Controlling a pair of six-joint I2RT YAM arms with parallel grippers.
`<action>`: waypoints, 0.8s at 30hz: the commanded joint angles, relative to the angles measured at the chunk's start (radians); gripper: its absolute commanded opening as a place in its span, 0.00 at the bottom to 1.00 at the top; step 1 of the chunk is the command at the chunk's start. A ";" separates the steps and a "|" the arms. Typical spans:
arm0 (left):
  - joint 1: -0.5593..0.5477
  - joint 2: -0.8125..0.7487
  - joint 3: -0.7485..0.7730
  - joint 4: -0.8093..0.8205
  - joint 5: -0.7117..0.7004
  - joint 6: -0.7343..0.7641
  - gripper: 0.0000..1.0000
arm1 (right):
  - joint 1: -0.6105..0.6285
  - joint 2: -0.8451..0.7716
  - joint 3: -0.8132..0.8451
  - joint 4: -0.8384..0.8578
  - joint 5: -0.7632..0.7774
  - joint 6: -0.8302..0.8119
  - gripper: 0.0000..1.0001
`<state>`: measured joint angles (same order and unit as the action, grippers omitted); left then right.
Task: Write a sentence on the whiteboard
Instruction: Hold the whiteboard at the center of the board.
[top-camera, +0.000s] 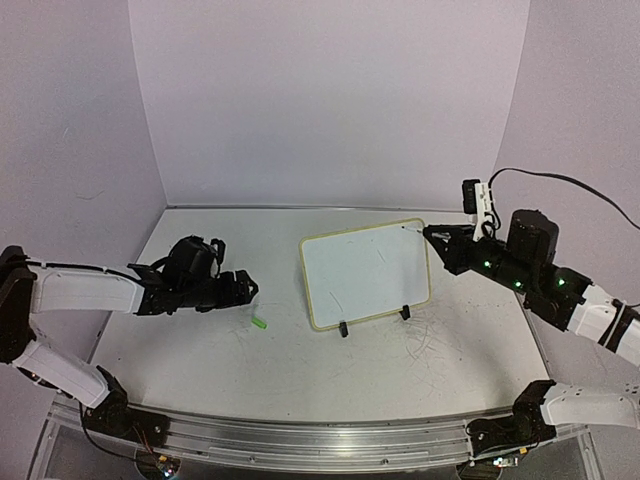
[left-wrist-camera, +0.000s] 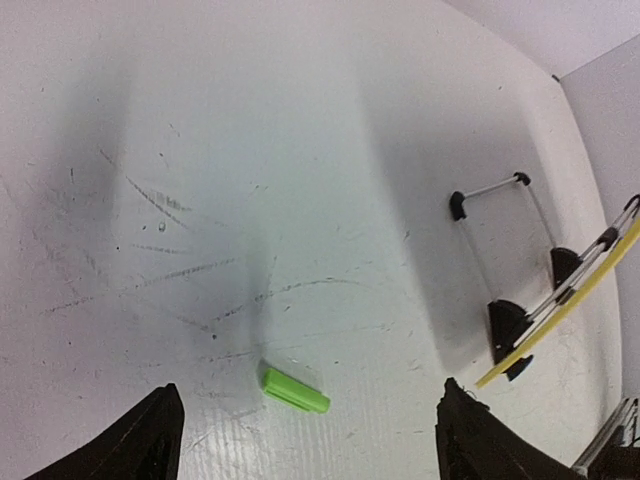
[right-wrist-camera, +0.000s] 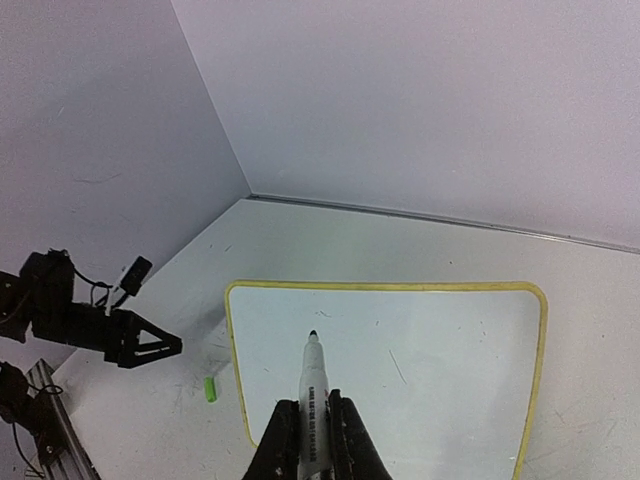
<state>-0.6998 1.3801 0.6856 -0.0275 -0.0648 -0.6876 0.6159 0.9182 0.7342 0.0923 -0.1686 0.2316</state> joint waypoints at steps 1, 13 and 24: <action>-0.001 -0.046 0.044 0.020 0.018 0.067 0.99 | -0.002 -0.035 -0.013 -0.028 0.072 -0.015 0.00; -0.002 -0.090 -0.013 0.199 -0.053 -0.054 1.00 | -0.002 -0.141 -0.078 0.014 0.244 0.064 0.00; -0.002 -0.022 -0.016 0.302 0.034 -0.073 0.99 | -0.002 -0.044 -0.030 -0.016 0.130 0.003 0.00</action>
<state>-0.6998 1.3085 0.6537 0.1568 -0.1013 -0.7678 0.6159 0.8315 0.6563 0.0588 0.0222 0.2571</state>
